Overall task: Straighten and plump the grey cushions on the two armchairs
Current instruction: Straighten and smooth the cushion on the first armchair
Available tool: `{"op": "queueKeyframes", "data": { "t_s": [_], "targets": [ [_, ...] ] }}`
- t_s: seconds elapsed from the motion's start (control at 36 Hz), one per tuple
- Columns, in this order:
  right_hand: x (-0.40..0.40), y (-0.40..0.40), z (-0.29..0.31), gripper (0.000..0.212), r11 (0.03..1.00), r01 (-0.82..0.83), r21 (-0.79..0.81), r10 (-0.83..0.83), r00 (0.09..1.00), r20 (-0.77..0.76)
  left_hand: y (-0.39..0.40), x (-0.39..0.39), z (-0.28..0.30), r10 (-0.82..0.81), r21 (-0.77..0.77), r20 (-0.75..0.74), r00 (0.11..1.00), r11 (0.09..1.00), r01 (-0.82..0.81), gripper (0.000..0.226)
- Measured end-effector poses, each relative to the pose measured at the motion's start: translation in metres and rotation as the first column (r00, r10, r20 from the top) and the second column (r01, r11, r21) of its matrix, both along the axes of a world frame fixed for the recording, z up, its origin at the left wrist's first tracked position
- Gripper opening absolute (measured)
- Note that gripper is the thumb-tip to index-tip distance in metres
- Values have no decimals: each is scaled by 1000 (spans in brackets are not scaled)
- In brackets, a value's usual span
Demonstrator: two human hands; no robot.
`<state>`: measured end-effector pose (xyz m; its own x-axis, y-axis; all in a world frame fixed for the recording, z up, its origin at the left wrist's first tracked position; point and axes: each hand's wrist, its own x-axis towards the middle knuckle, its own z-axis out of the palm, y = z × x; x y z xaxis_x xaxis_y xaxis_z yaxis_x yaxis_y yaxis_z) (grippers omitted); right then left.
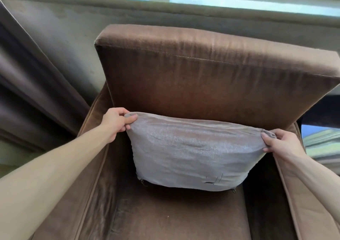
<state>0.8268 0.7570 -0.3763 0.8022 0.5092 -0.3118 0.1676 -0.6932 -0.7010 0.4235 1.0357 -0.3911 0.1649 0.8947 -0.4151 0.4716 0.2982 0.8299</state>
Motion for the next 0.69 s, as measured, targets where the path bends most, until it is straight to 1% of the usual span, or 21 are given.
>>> {"op": "queueKeyframes", "data": {
  "t_s": [0.08,0.17,0.22,0.31,0.36,0.42,0.44,0.5,0.53,0.58,0.64,0.69],
  "targets": [
    [5,-5,7,15,998,11,-62,-4,994,112,-5,1,-3,101,0,103,989,995,-102,17],
    [0,-4,10,16,997,36,-64,-26,989,144,-11,4,-7,153,50,122,981,986,-160,13],
    [-4,-1,9,17,997,20,-69,-7,983,182,-12,4,-9,144,85,102,984,985,-153,12],
    [-11,4,10,16,985,-63,-159,98,971,218,-12,-2,-12,72,83,94,993,993,-80,12],
    [-19,8,15,14,967,-104,-232,159,959,234,-14,-9,-15,11,116,59,998,993,-18,14],
    [-30,14,19,18,941,-108,-320,217,919,328,-19,-15,-20,3,133,73,997,991,-12,20],
    [-38,18,20,25,929,-94,-358,246,879,408,-24,-18,-24,16,118,105,994,993,-28,24],
    [-58,30,23,36,923,-96,-373,299,790,535,-32,-21,-34,78,59,151,985,994,-87,32],
    [-72,39,24,36,922,-145,-358,338,753,565,-37,-23,-42,119,20,158,980,992,-124,37],
    [-101,62,23,32,898,-319,-302,439,697,568,-47,-27,-62,197,-72,170,966,980,-187,43],
    [-135,90,21,28,836,-506,-214,537,673,508,-57,-31,-85,254,-172,165,953,959,-226,49],
    [-173,118,19,26,753,-646,-125,627,647,434,-67,-33,-110,299,-248,150,942,934,-257,54]
  ]
}}
